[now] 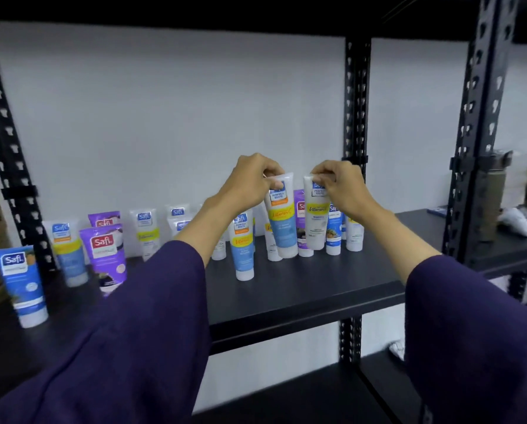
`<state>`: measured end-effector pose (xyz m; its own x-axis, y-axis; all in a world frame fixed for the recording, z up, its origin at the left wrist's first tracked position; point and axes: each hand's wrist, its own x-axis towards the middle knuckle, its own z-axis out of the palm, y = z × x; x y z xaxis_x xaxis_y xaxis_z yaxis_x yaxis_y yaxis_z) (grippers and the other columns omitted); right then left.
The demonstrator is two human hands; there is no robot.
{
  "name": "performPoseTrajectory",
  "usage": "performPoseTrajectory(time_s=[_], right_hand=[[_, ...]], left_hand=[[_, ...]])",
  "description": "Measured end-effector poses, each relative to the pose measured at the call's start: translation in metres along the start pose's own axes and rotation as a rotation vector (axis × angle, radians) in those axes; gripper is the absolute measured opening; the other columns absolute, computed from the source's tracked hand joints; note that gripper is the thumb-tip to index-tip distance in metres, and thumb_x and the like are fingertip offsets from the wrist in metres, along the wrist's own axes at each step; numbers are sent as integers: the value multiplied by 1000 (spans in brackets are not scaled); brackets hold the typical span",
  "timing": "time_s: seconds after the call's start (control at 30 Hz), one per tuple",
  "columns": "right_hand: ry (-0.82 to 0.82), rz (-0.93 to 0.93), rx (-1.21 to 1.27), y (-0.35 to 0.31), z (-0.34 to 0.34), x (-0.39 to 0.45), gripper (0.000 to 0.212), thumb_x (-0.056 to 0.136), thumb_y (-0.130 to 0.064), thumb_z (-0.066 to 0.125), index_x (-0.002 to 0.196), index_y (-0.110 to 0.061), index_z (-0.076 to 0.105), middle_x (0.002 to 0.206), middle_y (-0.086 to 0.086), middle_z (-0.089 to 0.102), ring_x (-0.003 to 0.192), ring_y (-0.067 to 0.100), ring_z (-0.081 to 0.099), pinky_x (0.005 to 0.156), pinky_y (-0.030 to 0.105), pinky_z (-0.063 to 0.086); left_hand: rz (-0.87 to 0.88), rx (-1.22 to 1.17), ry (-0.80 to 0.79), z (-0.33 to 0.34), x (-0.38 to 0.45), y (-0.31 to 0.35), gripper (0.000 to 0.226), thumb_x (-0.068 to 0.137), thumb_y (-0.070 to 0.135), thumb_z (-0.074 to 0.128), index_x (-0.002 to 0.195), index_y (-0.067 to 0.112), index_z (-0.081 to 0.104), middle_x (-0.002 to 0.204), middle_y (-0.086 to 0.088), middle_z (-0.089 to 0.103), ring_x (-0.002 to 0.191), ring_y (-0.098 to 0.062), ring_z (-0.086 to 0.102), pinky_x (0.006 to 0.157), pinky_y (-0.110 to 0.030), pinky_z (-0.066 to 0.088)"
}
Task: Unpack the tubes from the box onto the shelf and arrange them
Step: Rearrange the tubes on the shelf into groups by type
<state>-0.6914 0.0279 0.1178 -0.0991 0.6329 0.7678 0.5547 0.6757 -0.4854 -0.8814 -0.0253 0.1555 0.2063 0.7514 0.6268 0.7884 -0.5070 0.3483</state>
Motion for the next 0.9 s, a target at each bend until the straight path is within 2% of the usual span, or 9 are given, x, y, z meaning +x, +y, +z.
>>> performPoseTrajectory(time_s=[0.07,0.17,0.23,0.37,0.43,0.53,0.67,0.8,0.9], right_hand=[[-46,29,1,15,7,-14,12,90,-4,58,93,-4,70,91,10,70,82,17,62,74,24,50],[-105,79,38,31,16,-27,11,90,-5,58,93,-6,69,90,9,70,87,24,64,81,38,53],[-112,90,65,37,20,-31,13,90,-5,57,95,-7,69,93,8,70,90,23,64,81,36,52],[-88,82,97,41,25,-34,16,91,-8,56,100,-8,69,101,7,69,92,18,61,75,20,45],[-66,89,109,45,28,-37,18,91,-11,57,106,-13,68,110,5,66,101,18,59,83,23,44],[-43,124,217,49,35,-48,40,89,-6,61,125,-19,55,120,1,59,109,17,57,91,30,48],[-13,238,453,53,45,-67,67,86,1,63,140,-22,32,117,3,56,103,14,59,78,20,52],[-29,274,513,55,50,-85,53,85,0,64,129,-15,38,114,2,60,99,6,61,76,12,51],[-52,299,497,60,53,-97,45,82,0,68,116,-14,42,110,0,62,94,-1,61,76,10,51]], left_hand=[[-21,-3,-43,18,-6,-4,18,81,5,69,98,10,73,93,-5,71,85,-14,63,79,-25,50],[-73,-11,-89,39,-13,-12,20,80,7,72,99,12,73,96,-6,71,87,-15,63,83,-29,51],[-95,-9,-102,48,-16,-16,21,80,7,71,101,11,73,99,-6,70,89,-16,63,84,-32,51],[-128,-67,-78,55,-22,-19,20,85,5,65,103,10,71,101,-4,67,90,-14,59,80,-25,45],[-139,-112,-18,62,-27,-21,25,85,4,65,108,14,68,103,-2,65,97,-16,59,79,-22,46],[-204,-280,102,77,-40,-22,42,85,4,66,122,18,54,105,1,59,94,-13,60,68,-11,46],[-303,-459,216,104,-64,-29,54,81,8,72,126,13,43,108,5,58,96,-12,62,69,-13,49],[-372,-437,172,130,-86,-37,53,76,15,78,119,12,47,110,2,61,100,-14,61,80,-21,52],[-428,-407,132,144,-97,-40,54,73,16,81,116,11,49,108,0,60,93,-9,58,64,-8,46]])
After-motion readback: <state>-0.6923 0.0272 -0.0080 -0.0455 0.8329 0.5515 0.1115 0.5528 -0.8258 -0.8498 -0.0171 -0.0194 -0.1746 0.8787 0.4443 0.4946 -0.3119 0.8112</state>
